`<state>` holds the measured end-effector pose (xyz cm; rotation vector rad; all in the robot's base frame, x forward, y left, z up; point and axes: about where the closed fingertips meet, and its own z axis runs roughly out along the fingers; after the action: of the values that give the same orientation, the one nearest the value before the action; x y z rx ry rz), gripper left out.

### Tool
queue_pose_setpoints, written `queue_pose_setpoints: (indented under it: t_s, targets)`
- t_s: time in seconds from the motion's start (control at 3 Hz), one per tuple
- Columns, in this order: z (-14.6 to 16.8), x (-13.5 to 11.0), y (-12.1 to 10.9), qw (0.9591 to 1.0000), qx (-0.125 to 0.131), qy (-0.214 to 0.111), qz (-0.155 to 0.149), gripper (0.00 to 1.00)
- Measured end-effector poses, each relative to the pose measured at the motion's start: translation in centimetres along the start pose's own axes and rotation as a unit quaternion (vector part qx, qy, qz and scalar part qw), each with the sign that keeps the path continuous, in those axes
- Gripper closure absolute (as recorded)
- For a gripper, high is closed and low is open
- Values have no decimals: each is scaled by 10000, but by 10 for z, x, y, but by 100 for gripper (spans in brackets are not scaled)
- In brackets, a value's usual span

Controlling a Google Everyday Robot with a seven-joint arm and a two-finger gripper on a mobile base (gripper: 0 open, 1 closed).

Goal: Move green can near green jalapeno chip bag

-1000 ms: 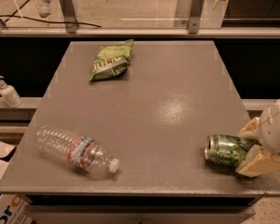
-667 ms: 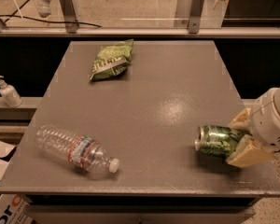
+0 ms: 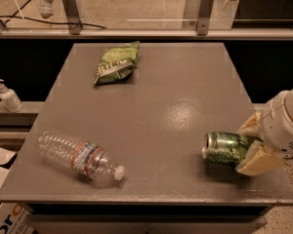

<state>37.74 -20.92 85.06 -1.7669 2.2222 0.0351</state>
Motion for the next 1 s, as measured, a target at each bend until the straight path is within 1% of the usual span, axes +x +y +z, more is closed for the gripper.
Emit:
queue_pose_setpoints:
  t_s: [0.33, 0.67, 1.0]
  targets:
    - [5, -13, -26, 9986, 505, 145, 80, 100]
    - [9, -29, -58, 9949, 971, 237, 145, 100]
    - [26, -67, -121, 9902, 1354, 271, 199, 100]
